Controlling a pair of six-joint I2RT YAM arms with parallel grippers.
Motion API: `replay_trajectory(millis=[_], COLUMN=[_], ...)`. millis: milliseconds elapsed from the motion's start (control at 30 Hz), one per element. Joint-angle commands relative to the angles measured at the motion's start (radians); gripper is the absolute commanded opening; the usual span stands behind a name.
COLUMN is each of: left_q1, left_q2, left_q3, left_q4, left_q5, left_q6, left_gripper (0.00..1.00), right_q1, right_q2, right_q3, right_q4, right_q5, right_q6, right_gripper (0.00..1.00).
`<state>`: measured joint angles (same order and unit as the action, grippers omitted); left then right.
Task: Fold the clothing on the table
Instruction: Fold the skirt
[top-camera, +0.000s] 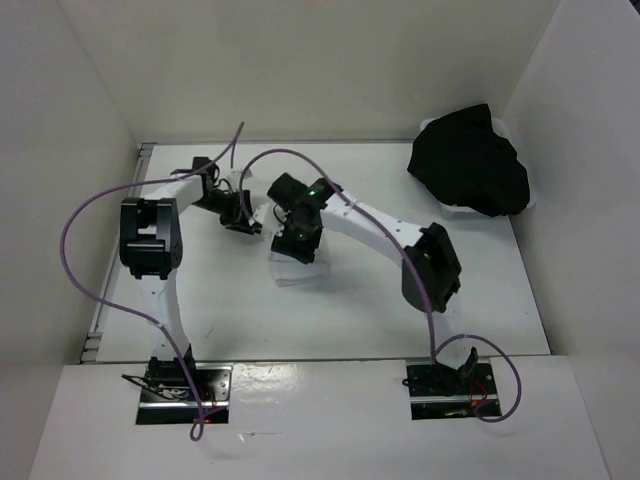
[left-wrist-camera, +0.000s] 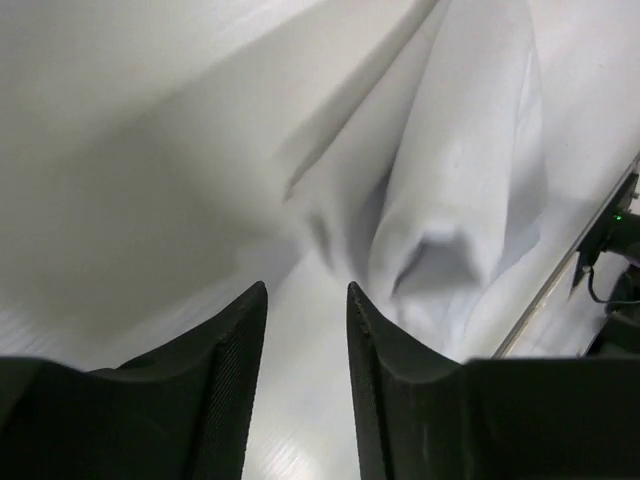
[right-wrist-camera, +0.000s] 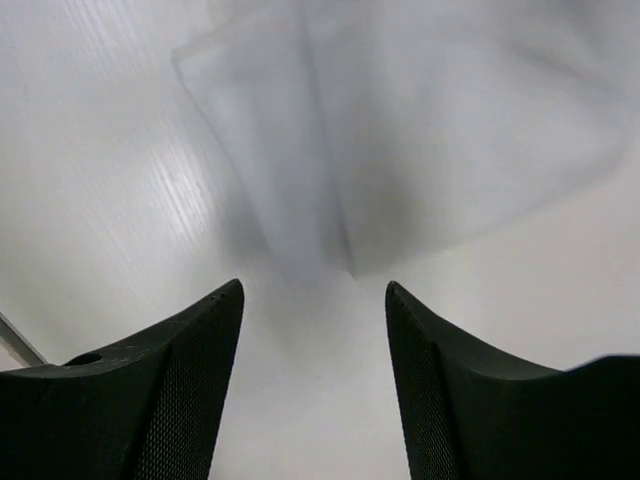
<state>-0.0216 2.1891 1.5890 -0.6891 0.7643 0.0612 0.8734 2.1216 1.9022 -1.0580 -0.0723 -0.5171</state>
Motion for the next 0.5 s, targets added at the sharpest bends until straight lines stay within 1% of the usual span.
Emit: replay_trajectory(millis=[0,33,100,133,167,233,267,300,333,367,400,433,467], left_q1=[0.127,0.150,0.208,0.222,0.223,0.233,0.220,0.206,0.169,0.148,0.097,0.072,0.051], left_q2=[-0.104,-0.132,-0.181,-0.199,-0.219,-0.268,-0.279,-0.279,-0.279,-0.266,-0.249,-0.230,-0.185], left_q3=[-0.004,-0.004,-0.014,-0.024,-0.024,-0.035,-0.035,-0.035,0.010,0.038,0.073,0.153,0.198], left_q4=[-0.075,-0.087,-0.113,-0.113,-0.113,-0.113,-0.113,-0.113,-0.113,-0.156,-0.183,-0.216,-0.293], left_q5=[0.000,0.013,0.013,0.001,-0.019,-0.019,-0.005,0.013,0.033,0.085,0.108,0.131,0.195], left_q6=[0.069,0.078,0.097,0.110,0.111,0.123,0.123,0.123,0.123,0.123,0.162,0.187,0.215], left_gripper=[0.46,0.49,0.55,0.61,0.62,0.62,0.63,0.63,0.63,0.63,0.63,0.63,0.63], right_q1=[-0.091,-0.153,-0.223,-0.259,-0.330,-0.394,-0.445,-0.468,-0.485,-0.516,-0.530,-0.542,-0.551], right_q2=[-0.192,-0.216,-0.290,-0.313,-0.356,-0.393,-0.409,-0.442,-0.454,-0.474,-0.483,-0.483,-0.495], right_q3=[-0.026,-0.037,-0.090,-0.115,-0.171,-0.236,-0.306,-0.339,-0.369,-0.420,-0.442,-0.477,-0.488], right_q4=[0.073,0.073,0.111,0.125,0.159,0.191,0.211,0.248,0.260,0.273,0.297,0.306,0.306], right_q5=[0.040,0.040,0.040,0.040,0.040,0.040,0.031,0.031,0.031,0.031,0.031,0.017,0.017], right_q6=[-0.006,-0.006,-0.006,-0.006,0.003,0.012,0.022,0.022,0.022,0.031,0.031,0.040,0.040], right_gripper=[0.64,0.66,0.67,0.69,0.69,0.70,0.70,0.70,0.70,0.70,0.70,0.70,0.70])
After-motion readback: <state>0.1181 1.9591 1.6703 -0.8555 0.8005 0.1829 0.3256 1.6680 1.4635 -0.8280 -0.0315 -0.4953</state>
